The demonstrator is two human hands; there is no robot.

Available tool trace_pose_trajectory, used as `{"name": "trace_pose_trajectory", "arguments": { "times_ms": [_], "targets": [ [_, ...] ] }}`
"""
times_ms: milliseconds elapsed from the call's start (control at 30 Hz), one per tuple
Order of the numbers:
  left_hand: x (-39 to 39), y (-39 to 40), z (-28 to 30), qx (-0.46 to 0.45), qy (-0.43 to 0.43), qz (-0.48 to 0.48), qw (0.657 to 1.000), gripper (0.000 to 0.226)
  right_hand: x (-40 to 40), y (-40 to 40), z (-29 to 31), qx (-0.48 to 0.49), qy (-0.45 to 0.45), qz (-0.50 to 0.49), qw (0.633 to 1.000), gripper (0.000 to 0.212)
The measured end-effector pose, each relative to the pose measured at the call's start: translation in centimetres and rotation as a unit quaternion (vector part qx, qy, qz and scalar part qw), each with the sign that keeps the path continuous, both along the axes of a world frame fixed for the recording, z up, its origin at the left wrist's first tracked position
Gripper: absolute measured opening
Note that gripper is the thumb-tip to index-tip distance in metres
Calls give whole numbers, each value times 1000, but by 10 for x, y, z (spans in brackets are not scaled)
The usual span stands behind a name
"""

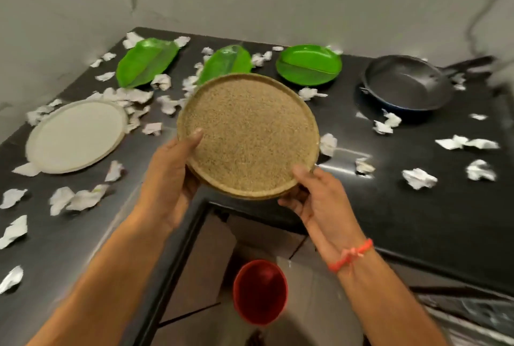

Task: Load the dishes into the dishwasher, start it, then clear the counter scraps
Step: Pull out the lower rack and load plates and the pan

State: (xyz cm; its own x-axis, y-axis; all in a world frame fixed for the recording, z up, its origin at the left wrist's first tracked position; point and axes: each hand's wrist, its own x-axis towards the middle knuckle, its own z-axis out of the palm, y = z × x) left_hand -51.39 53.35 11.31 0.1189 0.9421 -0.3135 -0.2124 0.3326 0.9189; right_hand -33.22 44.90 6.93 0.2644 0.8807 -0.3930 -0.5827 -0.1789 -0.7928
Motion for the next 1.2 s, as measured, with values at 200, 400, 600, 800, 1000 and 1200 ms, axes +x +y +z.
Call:
{"name": "trace_pose_trajectory", "arguments": {
  "times_ms": [200, 400, 600, 800, 1000, 1200],
  "targets": [
    [128, -68, -4, -13, 22, -173, 985, 18, 106, -127, -2, -1, -44, -170, 984, 27],
    [246, -189, -13, -41, 24, -325, 944, 25, 182, -273, 7, 0, -15, -351, 936, 31],
    [319, -331, -37, -78, 74, -446, 888, 26, 201, -422, -17, -57, 69, -513, 854, 32],
    [373, -451, -90, -81, 183, -574, 794, 21, 189, -554, -75, -106, 164, -617, 763, 21],
    [402, -514, -179, -74, 314, -658, 680, 12, 171, -609, -168, -156, 297, -667, 665, 25],
    [427, -556, -283, -121, 404, -702, 574, 11, 157, -641, -264, -183, 401, -670, 598, 13]
  ]
}}
